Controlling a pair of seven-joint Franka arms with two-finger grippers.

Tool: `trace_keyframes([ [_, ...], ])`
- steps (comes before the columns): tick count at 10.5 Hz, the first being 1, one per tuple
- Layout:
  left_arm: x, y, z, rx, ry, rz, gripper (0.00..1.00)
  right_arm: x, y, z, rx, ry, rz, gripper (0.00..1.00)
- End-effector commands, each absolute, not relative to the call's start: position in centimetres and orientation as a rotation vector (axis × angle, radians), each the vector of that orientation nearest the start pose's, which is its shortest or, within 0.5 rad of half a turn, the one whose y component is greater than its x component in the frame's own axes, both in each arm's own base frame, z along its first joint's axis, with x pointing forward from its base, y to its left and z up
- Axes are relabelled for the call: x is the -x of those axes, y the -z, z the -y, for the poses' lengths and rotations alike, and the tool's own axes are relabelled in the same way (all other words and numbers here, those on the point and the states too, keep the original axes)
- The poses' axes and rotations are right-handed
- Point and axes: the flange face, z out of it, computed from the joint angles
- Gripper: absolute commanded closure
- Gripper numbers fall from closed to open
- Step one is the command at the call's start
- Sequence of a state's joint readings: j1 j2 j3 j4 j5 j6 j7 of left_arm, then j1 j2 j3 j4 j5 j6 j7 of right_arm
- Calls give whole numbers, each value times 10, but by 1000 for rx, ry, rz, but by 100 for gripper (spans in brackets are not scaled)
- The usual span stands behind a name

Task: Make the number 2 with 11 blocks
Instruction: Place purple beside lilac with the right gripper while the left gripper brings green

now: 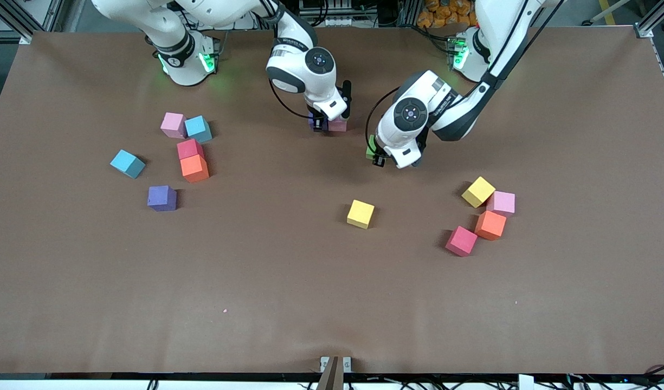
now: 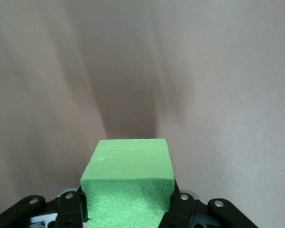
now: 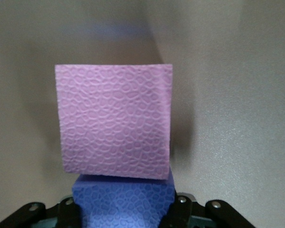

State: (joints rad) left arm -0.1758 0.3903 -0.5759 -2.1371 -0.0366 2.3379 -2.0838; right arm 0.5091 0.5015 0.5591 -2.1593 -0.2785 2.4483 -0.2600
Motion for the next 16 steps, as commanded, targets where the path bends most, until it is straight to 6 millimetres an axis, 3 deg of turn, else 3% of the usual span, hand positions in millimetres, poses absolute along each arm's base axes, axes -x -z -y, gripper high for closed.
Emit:
trace_keyframes([
  [1, -390, -237, 380, 2254, -368, 2050, 88, -262, -183, -487, 2256, -208, 2104, 0],
  [4, -367, -228, 392, 2210, -352, 2130, 87, -261, -191, -487, 2249, -212, 2120, 0],
  [7, -350, -221, 389, 2204, -330, 2182, 87, -267, -204, -484, 2244, -221, 2098, 0],
  [12, -312, -213, 406, 2190, -315, 2212, 88, -271, -254, -480, 2213, -206, 2248, 0],
  [13, -310, -211, 405, 2193, -315, 2221, 88, -278, -268, -470, 2210, -274, 2279, 0],
  [16, -288, -209, 413, 2225, -311, 2220, 88, -328, -333, -416, 2361, -319, 2147, 0],
])
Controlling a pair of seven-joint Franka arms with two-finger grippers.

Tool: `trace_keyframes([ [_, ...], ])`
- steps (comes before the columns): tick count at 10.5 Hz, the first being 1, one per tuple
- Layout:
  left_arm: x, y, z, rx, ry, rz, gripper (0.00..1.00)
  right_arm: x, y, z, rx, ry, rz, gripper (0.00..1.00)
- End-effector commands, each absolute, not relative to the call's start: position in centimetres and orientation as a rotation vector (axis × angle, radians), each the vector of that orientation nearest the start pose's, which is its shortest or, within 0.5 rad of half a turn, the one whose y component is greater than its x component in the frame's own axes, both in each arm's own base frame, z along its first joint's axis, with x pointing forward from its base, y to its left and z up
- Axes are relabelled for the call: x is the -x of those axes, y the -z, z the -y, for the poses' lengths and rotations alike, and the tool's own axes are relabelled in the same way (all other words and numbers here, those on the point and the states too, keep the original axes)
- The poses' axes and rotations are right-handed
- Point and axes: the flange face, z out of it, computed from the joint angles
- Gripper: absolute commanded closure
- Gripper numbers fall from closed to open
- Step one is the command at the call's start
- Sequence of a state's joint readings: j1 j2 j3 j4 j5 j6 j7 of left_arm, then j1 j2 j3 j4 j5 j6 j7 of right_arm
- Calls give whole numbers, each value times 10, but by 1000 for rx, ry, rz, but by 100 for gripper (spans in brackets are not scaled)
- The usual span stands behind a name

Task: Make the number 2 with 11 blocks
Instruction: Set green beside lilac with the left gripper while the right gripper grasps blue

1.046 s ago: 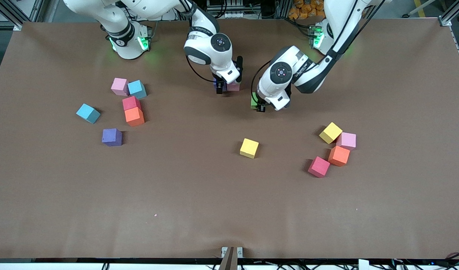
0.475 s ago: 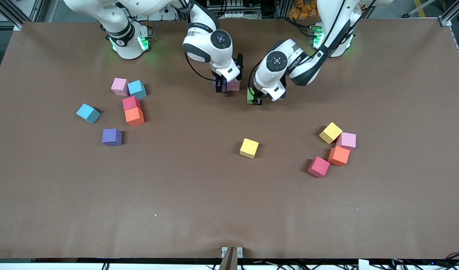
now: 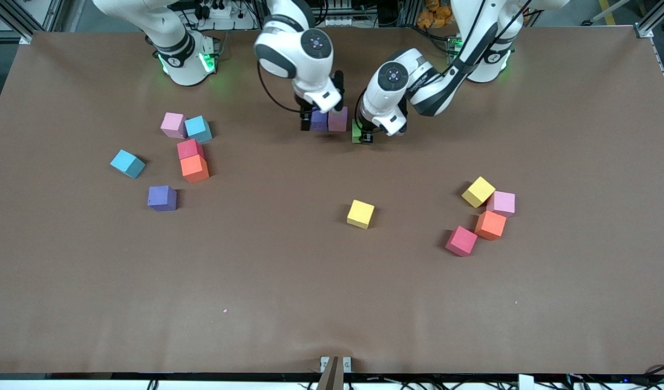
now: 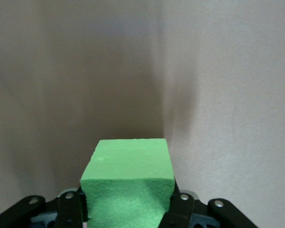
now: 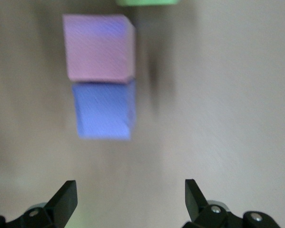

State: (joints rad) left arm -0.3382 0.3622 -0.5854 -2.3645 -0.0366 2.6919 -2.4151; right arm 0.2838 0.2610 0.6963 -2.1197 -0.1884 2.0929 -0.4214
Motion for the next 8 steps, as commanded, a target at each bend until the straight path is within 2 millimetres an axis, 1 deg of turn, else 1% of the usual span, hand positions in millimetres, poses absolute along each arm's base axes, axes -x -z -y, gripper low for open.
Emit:
trace_keyframes([
  [1, -286, -208, 413, 2224, -310, 2215, 88, -350, -352, -396, 2444, -265, 2102, 0],
  [2, -282, -209, 416, 2225, -310, 2216, 89, -376, -362, -371, 2525, -228, 2023, 0],
  [3, -275, -208, 418, 2208, -308, 2225, 89, -409, -368, -336, 2613, -209, 1910, 0],
  [4, -270, -207, 419, 2211, -305, 2217, 89, -437, -377, -304, 2692, -145, 1799, 0],
  [5, -269, -205, 417, 2209, -304, 2215, 90, -450, -384, -286, 2730, -110, 1754, 0],
  [6, -269, -205, 418, 2214, -309, 2226, 90, -452, -388, -274, 2752, -93, 1747, 0],
  [7, -264, -204, 419, 2227, -310, 2220, 90, -449, -384, -253, 2804, -64, 1711, 0],
  [8, -262, -203, 419, 2223, -310, 2217, 90, -446, -375, -237, 2836, -20, 1687, 0],
])
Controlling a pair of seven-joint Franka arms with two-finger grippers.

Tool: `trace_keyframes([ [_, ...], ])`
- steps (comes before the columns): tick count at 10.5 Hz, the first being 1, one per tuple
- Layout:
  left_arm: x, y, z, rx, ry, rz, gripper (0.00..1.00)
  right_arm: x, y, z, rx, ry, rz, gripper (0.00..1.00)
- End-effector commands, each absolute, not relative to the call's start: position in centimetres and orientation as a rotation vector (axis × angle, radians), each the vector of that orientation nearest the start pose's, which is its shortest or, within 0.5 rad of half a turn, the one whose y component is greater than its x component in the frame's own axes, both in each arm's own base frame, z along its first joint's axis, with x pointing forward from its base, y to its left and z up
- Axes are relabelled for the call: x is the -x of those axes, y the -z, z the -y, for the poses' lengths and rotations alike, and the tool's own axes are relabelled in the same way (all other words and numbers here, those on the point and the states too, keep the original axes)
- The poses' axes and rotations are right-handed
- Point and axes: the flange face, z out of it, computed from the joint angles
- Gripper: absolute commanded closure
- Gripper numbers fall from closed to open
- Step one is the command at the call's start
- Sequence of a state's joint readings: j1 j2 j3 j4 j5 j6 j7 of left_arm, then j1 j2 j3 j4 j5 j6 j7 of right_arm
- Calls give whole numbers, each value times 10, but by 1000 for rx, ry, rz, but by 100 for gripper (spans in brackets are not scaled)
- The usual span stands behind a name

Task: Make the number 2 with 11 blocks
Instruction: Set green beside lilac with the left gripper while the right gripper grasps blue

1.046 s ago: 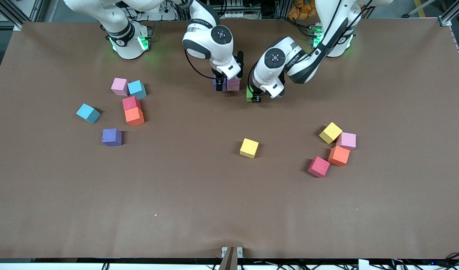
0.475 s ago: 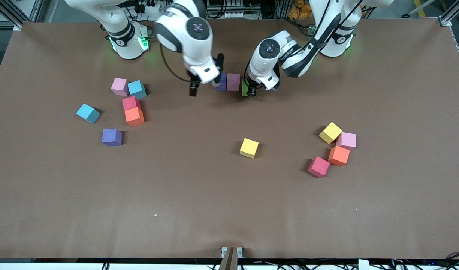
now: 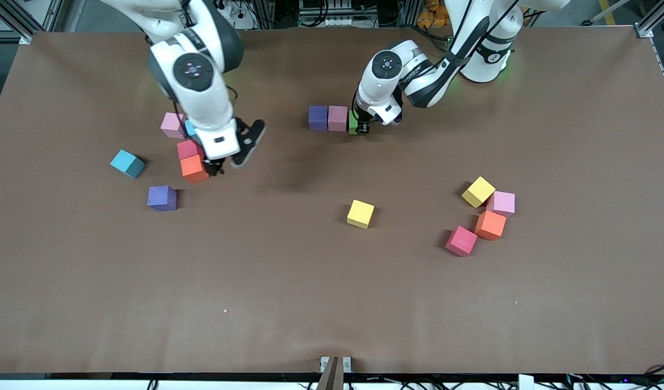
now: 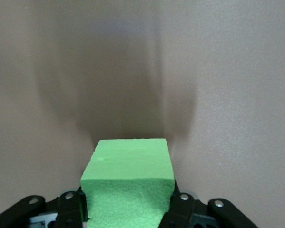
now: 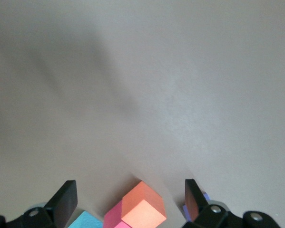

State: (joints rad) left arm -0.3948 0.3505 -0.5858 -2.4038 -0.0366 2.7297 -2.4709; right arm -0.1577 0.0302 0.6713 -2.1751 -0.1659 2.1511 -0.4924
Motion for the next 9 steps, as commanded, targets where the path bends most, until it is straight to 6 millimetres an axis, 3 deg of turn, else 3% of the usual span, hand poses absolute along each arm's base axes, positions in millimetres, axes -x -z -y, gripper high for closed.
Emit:
trace_keyframes([
  [1, -261, -203, 420, 2227, -311, 2219, 90, -460, -365, -198, 2893, -26, 1569, 0],
  [4, -261, -201, 421, 2233, -319, 2223, 90, -485, -348, -123, 2943, -9, 1413, 0],
  [5, -261, -200, 421, 2238, -322, 2223, 90, -498, -332, -89, 2962, -1, 1303, 0],
  [7, -261, -200, 422, 2240, -327, 2229, 89, -519, -294, -41, 2969, 65, 1139, 0],
  [8, -259, -200, 424, 2247, -328, 2223, 89, -525, -272, -24, 2971, 65, 1045, 11],
  [9, -256, -197, 425, 2250, -331, 2214, 89, -531, -261, -5, 3000, 53, 923, 12],
])
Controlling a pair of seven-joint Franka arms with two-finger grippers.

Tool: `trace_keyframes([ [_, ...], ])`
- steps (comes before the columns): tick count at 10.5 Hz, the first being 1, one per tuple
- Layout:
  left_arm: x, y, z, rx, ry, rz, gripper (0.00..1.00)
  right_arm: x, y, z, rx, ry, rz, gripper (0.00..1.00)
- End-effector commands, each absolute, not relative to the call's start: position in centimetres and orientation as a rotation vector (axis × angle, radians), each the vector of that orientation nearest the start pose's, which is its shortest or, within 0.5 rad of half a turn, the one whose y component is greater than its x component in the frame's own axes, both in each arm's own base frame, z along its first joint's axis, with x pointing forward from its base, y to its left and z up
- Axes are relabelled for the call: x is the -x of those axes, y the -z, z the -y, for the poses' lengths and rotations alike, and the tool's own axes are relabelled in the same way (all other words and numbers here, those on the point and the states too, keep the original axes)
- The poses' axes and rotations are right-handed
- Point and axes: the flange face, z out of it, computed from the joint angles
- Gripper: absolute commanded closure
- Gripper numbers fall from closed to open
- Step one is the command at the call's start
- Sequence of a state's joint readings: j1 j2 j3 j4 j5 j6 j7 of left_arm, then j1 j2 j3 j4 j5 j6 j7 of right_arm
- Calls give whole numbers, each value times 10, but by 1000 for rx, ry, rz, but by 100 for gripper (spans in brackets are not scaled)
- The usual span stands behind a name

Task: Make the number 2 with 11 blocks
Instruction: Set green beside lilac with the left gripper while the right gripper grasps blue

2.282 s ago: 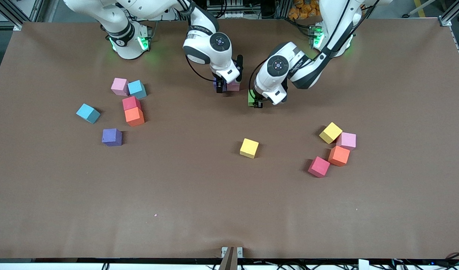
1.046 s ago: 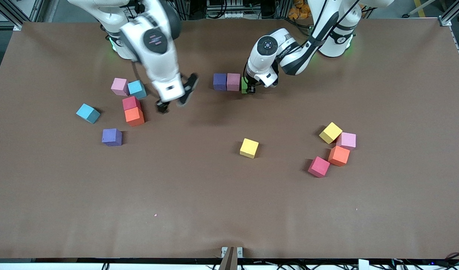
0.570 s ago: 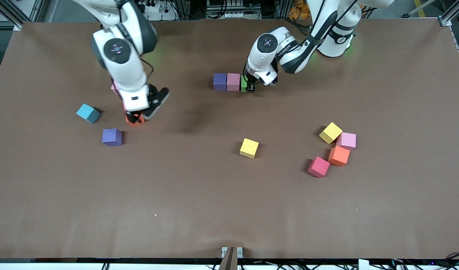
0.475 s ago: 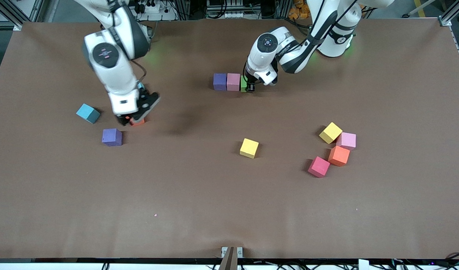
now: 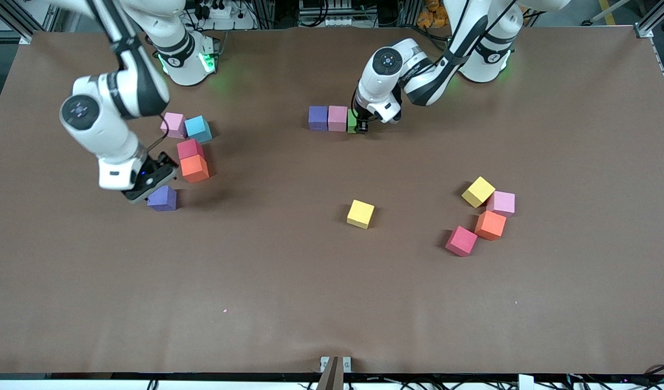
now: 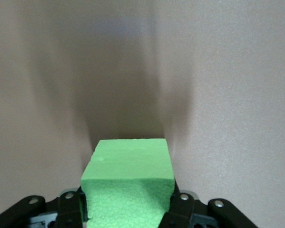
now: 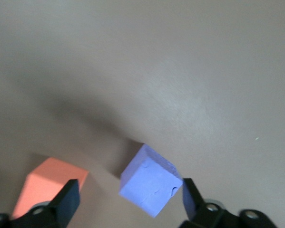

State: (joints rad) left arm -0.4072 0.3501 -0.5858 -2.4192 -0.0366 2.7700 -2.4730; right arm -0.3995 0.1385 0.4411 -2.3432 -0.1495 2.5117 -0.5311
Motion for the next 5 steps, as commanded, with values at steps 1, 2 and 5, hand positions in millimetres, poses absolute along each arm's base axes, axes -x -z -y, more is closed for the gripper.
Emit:
trace_keyframes([
  [1, -256, -196, 426, 2247, -336, 2213, 89, -531, -250, 5, 3020, 25, 812, 12],
  [2, -256, -196, 426, 2249, -336, 2212, 89, -532, -244, 6, 3037, 13, 714, 12],
  [5, -261, -191, 423, 2233, -343, 2213, 51, -533, -230, 4, 3036, -16, 636, 8],
])
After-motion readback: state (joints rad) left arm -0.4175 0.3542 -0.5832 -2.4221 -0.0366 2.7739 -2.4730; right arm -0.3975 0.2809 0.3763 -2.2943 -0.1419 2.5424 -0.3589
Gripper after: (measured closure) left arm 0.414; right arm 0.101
